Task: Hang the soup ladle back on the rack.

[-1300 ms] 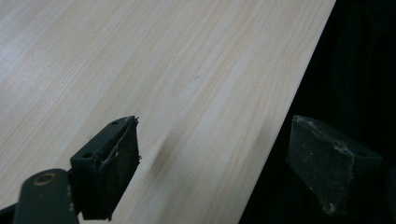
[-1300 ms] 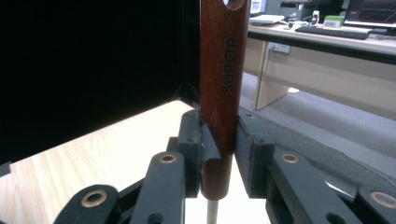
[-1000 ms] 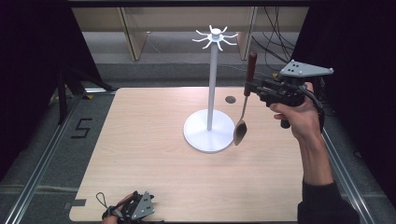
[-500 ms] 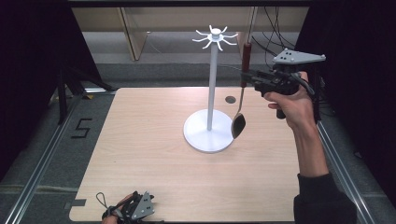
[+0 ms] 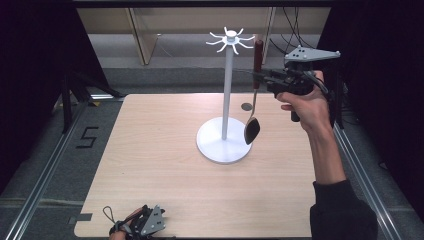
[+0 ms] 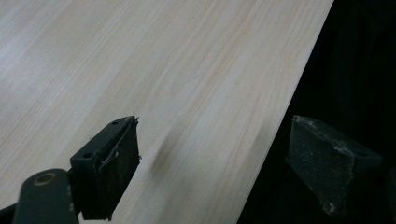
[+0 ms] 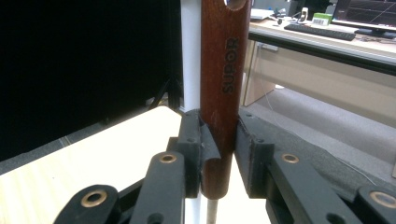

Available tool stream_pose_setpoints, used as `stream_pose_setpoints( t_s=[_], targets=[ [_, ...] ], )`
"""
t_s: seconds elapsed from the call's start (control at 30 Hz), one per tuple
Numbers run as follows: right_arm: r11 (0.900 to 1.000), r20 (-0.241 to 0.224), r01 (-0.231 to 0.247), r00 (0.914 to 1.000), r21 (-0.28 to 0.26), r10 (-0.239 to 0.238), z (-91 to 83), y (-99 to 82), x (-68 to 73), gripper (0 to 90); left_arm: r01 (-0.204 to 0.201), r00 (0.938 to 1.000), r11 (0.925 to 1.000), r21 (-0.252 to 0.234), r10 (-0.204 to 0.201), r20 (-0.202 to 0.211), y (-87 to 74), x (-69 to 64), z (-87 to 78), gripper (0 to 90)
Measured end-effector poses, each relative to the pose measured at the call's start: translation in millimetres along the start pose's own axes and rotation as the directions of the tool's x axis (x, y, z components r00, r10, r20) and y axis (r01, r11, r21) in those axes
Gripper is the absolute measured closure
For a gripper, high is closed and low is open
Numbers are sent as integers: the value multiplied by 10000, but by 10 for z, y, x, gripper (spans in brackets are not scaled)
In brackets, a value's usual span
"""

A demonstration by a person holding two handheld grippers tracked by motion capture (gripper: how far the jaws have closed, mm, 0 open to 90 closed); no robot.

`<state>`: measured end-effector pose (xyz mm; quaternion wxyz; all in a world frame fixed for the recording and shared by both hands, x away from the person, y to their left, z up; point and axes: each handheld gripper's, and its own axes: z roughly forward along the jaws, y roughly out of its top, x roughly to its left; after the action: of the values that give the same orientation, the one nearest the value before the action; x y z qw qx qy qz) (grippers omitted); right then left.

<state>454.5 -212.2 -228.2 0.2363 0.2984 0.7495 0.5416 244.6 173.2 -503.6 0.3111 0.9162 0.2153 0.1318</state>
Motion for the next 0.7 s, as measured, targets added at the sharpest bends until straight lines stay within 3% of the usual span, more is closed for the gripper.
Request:
stream_pose_setpoints(
  t_s=[0.7],
  targets=[
    [9994, 70, -31, 10000, 341, 29, 144, 80, 15, 739, -12, 10000, 10000, -1, 12, -14, 0, 0, -2, 159]
  ],
)
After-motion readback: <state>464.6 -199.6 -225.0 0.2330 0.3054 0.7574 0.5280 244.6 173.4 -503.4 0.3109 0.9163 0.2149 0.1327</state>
